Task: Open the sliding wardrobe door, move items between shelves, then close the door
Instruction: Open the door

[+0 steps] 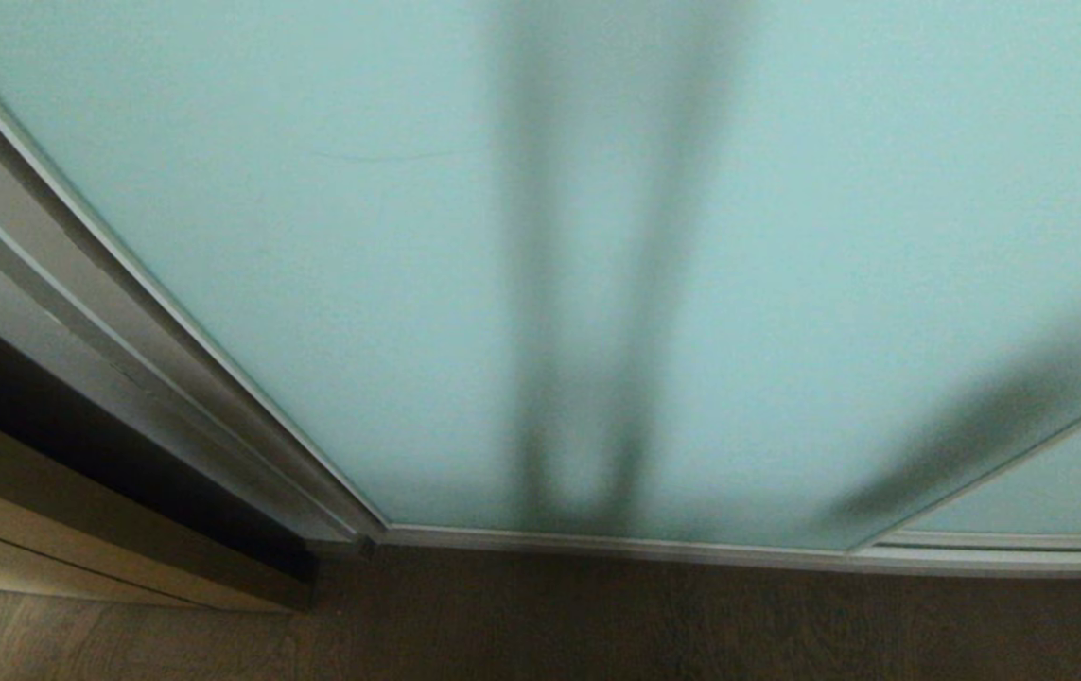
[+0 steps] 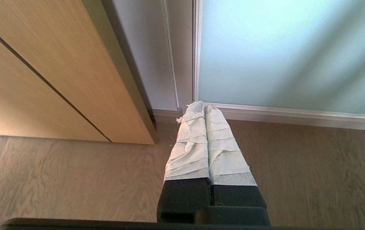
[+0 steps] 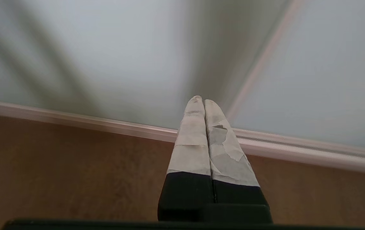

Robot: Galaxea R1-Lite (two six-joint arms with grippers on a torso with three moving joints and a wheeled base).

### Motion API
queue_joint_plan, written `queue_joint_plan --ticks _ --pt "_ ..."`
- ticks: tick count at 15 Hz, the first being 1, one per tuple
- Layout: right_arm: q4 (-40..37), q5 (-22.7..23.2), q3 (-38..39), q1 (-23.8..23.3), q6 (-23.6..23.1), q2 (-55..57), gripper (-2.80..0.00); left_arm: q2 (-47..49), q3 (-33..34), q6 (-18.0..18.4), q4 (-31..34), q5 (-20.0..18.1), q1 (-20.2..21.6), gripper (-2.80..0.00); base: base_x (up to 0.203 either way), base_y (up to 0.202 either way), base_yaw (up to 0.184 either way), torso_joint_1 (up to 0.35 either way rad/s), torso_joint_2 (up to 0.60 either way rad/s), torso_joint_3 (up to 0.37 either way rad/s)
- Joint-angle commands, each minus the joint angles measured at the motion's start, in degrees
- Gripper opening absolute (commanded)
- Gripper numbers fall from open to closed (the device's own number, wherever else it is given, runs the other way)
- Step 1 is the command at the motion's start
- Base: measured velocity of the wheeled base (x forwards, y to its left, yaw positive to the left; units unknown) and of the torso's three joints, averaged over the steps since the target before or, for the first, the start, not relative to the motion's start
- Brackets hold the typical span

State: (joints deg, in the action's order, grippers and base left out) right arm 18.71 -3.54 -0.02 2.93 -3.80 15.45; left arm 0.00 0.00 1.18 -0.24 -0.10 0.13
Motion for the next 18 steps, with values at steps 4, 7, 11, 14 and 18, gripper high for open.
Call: queue_joint_plan --ticks 4,7,11,14,18 --pt "-8.52 1.22 -0.14 -3.03 -0.24 -11.44 -2.8 0.09 0.0 -0.03 -0.02 0.01 -0.04 -2.8 0.0 0.0 0.0 0.0 0.0 0.0" --pt "-6.0 2.42 -0.08 -2.94 0.55 -15.69 -2.8 0.09 0.0 -0.04 -0.02 0.01 -0.03 -2.8 0.0 0.0 0.0 0.0 0.0 0.0" --pt "-5.39 2.65 0.03 -2.93 2.84 -15.54 -2.8 0.09 0.0 -0.04 -0.02 0.01 -0.05 -2.8 0.0 0.0 0.0 0.0 0.0 0.0" --pt "-6.69 2.83 0.11 -2.93 2.57 -15.54 -2.8 0.09 0.0 -0.04 -0.02 0.01 -0.04 -2.8 0.0 0.0 0.0 0.0 0.0 0.0" --pt "-14.13 3.26 0.11 -2.93 1.21 -15.54 -2.8 0.09 0.0 -0.03 -0.02 0.01 0.01 -2.8 0.0 0.0 0.0 0.0 0.0 0.0"
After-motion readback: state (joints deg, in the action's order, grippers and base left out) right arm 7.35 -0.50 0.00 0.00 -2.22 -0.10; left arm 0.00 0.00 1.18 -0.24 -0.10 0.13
